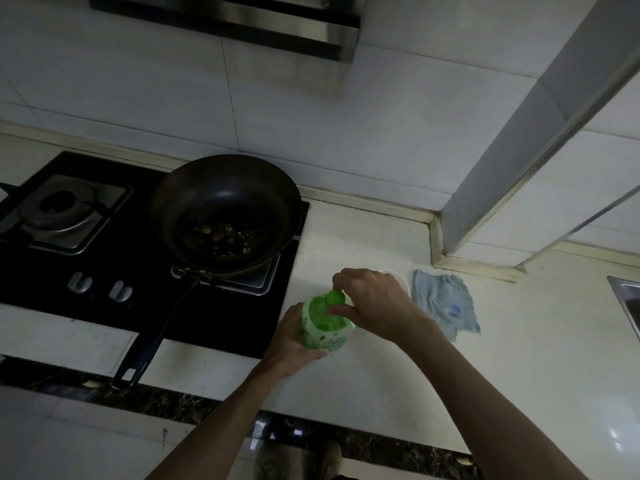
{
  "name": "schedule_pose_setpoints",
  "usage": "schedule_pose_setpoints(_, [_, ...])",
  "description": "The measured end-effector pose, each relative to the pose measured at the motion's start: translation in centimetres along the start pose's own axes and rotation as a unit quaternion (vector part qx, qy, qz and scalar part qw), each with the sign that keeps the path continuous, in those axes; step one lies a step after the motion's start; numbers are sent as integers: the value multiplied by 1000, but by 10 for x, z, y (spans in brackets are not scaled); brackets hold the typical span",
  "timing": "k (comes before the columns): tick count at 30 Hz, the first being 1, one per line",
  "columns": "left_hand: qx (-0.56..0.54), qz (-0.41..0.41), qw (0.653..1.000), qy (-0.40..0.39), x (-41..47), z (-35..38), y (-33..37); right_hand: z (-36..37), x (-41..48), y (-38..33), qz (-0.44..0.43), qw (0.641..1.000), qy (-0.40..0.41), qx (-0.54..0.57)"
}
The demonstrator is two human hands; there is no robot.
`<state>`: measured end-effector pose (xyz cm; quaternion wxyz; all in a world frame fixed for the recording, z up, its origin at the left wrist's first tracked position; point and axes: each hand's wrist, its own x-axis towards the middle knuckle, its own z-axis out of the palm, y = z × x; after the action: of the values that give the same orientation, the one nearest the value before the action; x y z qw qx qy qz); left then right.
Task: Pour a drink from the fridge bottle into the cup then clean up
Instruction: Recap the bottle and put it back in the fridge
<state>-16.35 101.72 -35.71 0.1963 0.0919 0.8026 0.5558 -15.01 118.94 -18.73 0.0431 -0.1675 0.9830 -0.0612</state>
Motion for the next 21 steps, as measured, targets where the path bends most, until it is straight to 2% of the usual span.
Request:
schedule_pose_setpoints(4, [7, -1, 1000, -4, 0, 1, 1, 8, -8, -2, 2, 1000, 23, 2])
schedule_pose_setpoints(8, [14, 2, 1000, -6, 1, 1, 0, 14, -14, 8, -38, 998, -13, 37])
schedule_pose_setpoints(13, [7, 6, 1000, -7, 1, 1, -2, 11, -11, 8, -64, 997, 18, 36])
schedule_pose_setpoints(18, [-7, 6, 1000, -5, 0, 2, -2, 11, -9, 4, -31, 998, 29, 37])
schedule_pose_setpoints(21, [-13, 13, 1000, -4, -1, 2, -4, 20, -6, -3, 1, 995, 95, -4])
